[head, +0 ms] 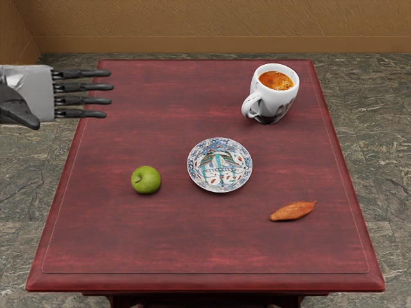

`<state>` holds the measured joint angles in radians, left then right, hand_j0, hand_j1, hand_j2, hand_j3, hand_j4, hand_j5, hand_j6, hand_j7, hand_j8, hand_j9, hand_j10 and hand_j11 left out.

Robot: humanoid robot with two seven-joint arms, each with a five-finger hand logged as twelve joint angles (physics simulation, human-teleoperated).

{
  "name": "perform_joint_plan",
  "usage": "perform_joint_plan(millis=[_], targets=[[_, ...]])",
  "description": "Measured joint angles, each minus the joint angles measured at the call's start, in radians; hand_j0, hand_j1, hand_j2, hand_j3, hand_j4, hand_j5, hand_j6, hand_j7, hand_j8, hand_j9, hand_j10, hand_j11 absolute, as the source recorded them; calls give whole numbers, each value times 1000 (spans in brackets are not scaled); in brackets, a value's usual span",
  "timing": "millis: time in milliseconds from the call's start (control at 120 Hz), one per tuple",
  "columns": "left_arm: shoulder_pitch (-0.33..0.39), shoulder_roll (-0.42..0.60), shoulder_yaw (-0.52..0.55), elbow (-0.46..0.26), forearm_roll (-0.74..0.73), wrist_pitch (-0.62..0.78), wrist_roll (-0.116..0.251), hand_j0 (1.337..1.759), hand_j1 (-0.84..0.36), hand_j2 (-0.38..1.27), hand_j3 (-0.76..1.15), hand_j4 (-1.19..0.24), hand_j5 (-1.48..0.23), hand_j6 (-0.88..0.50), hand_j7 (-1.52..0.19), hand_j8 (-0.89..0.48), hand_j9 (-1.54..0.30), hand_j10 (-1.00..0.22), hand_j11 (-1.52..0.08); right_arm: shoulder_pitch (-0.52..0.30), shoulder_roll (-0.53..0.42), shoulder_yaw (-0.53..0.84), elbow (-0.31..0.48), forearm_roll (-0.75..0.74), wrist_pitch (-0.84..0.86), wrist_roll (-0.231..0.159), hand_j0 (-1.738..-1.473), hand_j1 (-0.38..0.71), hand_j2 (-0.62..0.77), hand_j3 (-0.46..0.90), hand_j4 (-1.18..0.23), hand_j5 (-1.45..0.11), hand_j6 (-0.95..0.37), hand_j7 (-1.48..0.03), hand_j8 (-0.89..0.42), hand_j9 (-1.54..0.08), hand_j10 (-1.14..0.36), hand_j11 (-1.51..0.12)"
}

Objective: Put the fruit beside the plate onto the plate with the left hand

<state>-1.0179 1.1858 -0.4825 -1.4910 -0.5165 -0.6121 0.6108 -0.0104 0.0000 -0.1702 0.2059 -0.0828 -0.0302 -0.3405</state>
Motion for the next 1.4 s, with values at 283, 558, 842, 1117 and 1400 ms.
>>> perform_joint_plan(millis=[283, 558, 842, 1117, 1400], targets=[[-5, -4, -10, -33, -2, 0, 0, 1658, 336, 0, 0, -5, -12, -4, -12, -5, -13, -6, -13, 2, 0, -1, 1, -4, 1, 0, -1658, -349, 0, 0, 0, 0, 0, 0, 0, 0, 0, 0], [-96, -128, -43, -109, 446, 9, 0, 1658, 313, 5, 0, -27, -39, -27, -39, -27, -39, -28, -39, 7, 0, 0, 1, -2, 1, 0, -1658, -349, 0, 0, 0, 0, 0, 0, 0, 0, 0, 0], [17, -368, -49, -185, 1046, 315, 0, 1658, 301, 8, 0, -41, -53, -42, -53, -42, -53, -41, -53, 8, 0, 0, 1, -1, 1, 0, -1658, -349, 0, 0, 0, 0, 0, 0, 0, 0, 0, 0], [143, -484, -47, -194, 1360, 439, 0, 1658, 301, 9, 0, -43, -54, -44, -53, -44, -53, -43, -53, 13, 0, 1, -1, 0, 1, 0, -1658, -349, 0, 0, 0, 0, 0, 0, 0, 0, 0, 0], [229, -590, -40, -192, 1589, 548, 0, 1658, 249, 18, 0, -87, -111, -88, -110, -88, -110, -87, -110, 13, 0, 1, -1, 0, 1, 0, -1658, -349, 0, 0, 0, 0, 0, 0, 0, 0, 0, 0]])
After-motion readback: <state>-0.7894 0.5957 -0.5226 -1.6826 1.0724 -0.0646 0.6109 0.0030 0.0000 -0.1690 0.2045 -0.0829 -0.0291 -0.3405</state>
